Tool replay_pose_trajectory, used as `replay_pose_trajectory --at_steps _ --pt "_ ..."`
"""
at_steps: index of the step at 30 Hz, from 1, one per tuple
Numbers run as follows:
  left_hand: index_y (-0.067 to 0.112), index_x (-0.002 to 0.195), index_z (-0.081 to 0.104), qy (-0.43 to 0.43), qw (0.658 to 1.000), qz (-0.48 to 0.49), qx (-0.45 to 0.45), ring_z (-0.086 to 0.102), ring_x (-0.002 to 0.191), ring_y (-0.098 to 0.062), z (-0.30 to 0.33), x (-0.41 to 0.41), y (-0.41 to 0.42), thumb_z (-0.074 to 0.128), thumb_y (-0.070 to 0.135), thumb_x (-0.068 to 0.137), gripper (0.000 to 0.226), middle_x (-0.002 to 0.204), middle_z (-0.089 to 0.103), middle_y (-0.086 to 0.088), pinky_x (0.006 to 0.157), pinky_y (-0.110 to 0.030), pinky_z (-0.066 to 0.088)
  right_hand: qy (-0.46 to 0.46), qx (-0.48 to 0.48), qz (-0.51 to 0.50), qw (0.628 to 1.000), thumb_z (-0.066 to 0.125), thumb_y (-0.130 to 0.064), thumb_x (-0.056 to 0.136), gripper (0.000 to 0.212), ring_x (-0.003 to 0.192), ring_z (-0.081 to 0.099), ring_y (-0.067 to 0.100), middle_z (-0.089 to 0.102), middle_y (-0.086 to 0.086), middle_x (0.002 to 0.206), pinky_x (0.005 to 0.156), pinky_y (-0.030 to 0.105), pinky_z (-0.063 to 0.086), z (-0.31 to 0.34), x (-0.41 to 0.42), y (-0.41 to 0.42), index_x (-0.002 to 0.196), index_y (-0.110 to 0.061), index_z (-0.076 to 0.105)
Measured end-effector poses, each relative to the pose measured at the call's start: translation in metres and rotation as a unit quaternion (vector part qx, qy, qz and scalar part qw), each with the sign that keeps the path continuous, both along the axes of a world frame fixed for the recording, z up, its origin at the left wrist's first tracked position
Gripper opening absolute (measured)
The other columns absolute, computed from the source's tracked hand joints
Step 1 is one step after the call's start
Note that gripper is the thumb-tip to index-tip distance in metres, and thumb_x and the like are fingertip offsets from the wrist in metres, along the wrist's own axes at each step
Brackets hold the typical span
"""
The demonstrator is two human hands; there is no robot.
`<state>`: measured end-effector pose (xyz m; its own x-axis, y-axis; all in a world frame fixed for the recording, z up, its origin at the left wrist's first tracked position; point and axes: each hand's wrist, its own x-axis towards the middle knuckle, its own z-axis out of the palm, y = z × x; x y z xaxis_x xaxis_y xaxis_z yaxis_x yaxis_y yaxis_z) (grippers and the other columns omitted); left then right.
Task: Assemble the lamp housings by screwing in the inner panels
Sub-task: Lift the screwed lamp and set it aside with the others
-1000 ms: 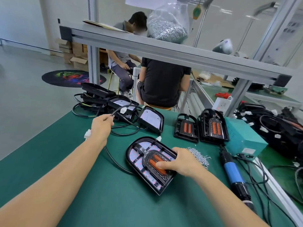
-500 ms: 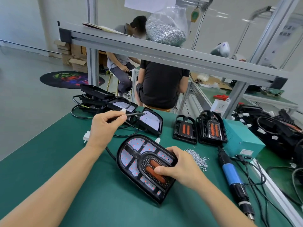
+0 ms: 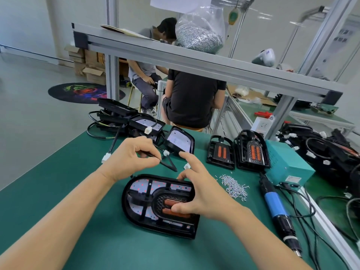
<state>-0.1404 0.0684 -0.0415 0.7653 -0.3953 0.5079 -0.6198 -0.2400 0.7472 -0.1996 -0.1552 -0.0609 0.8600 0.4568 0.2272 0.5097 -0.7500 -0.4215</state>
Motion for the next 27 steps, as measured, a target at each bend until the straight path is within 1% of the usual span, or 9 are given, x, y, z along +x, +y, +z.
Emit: replay_pose_trajectory --at_steps 1,4,7,9,12,15,18,23,27 --pt "0.011 0.069 0.074 0.008 1.0 -0.009 -0.012 0.043 0.063 -0.003 0.001 -0.001 0.0 0.072 0.011 0.069 0.002 0.06 0.054 0.014 0.065 -0.012 0.036 0.007 -0.004 0.008 1.0 0.086 -0.038 0.068 0.055 0.142 0.01 -0.003 0.011 -0.012 0.158 0.115 0.013 0.011 0.001 0.0 0.001 0.107 -0.012 0.056" --pt "0.008 0.071 0.074 0.032 0.998 -0.031 -0.038 0.046 0.066 -0.004 0.002 -0.001 0.002 0.071 0.026 0.064 0.019 0.062 0.056 0.012 0.069 -0.012 0.038 0.032 -0.008 0.002 0.999 0.086 -0.038 0.069 0.055 0.138 0.029 0.002 0.03 -0.011 0.153 0.11 0.015 0.022 0.002 0.002 0.0 0.108 -0.018 0.053" --pt "0.008 0.077 0.074 0.059 0.997 -0.024 -0.051 0.051 0.068 -0.002 -0.001 0.002 0.003 0.073 0.009 0.074 0.003 0.066 0.06 0.013 0.071 -0.009 0.039 0.041 0.024 -0.004 0.999 0.087 -0.034 0.068 0.053 0.119 0.048 0.003 0.051 -0.01 0.133 0.097 0.009 0.032 0.001 0.002 -0.003 0.104 -0.025 0.049" --pt "0.011 0.083 0.074 0.076 0.995 -0.003 -0.062 0.054 0.068 0.0 -0.008 0.008 0.004 0.069 -0.001 0.082 0.013 0.069 0.063 0.013 0.069 -0.007 0.04 0.022 0.05 -0.011 0.998 0.087 -0.031 0.066 0.051 0.103 0.055 0.007 0.058 -0.01 0.116 0.091 0.015 0.041 -0.001 0.002 -0.004 0.102 -0.025 0.051" --pt "0.019 0.097 0.071 0.15 0.982 0.012 -0.117 0.059 0.074 0.0 -0.018 0.012 0.009 0.072 0.013 0.08 0.018 0.076 0.067 0.012 0.073 -0.009 0.044 0.0 0.106 -0.032 0.994 0.085 -0.025 0.069 0.042 0.081 0.054 0.006 0.06 -0.01 0.093 0.075 0.018 0.044 -0.003 0.003 -0.004 0.098 -0.024 0.055" --pt "0.019 0.109 0.065 0.254 0.947 0.0 -0.196 0.062 0.088 -0.01 -0.04 0.013 0.015 0.069 0.034 0.066 0.045 0.089 0.071 0.006 0.081 -0.022 0.045 -0.001 0.147 -0.053 0.988 0.082 -0.019 0.073 0.036 0.074 0.049 0.002 0.057 -0.013 0.085 0.069 0.013 0.037 -0.004 0.008 -0.008 0.093 -0.028 0.054" --pt "0.014 0.123 0.057 0.334 0.905 -0.048 -0.258 0.062 0.099 -0.017 -0.065 0.008 0.016 0.06 0.027 0.073 0.052 0.109 0.07 -0.004 0.091 -0.03 0.044 0.009 0.178 -0.062 0.982 0.082 -0.019 0.075 0.036 0.079 0.051 -0.001 0.059 -0.017 0.089 0.073 0.011 0.037 -0.007 0.012 -0.01 0.091 -0.034 0.053" --pt "0.011 0.13 0.052 0.337 0.904 -0.091 -0.247 0.055 0.12 -0.025 -0.081 -0.003 0.002 0.075 0.015 0.062 0.072 0.129 0.061 -0.009 0.104 -0.04 0.04 -0.011 0.264 -0.076 0.962 0.082 -0.016 0.073 0.037 0.079 0.055 0.008 0.061 -0.012 0.084 0.075 0.017 0.042 -0.003 0.019 -0.008 0.09 -0.034 0.055" --pt "0.021 0.132 0.05 0.352 0.898 -0.073 -0.255 0.056 0.122 -0.017 -0.074 -0.004 -0.017 0.071 0.014 0.068 0.067 0.125 0.064 -0.001 0.098 -0.029 0.042 -0.047 0.376 -0.108 0.919 0.081 -0.011 0.072 0.035 0.071 0.057 -0.002 0.064 -0.019 0.078 0.071 0.009 0.043 0.007 0.022 -0.008 0.09 -0.029 0.057"
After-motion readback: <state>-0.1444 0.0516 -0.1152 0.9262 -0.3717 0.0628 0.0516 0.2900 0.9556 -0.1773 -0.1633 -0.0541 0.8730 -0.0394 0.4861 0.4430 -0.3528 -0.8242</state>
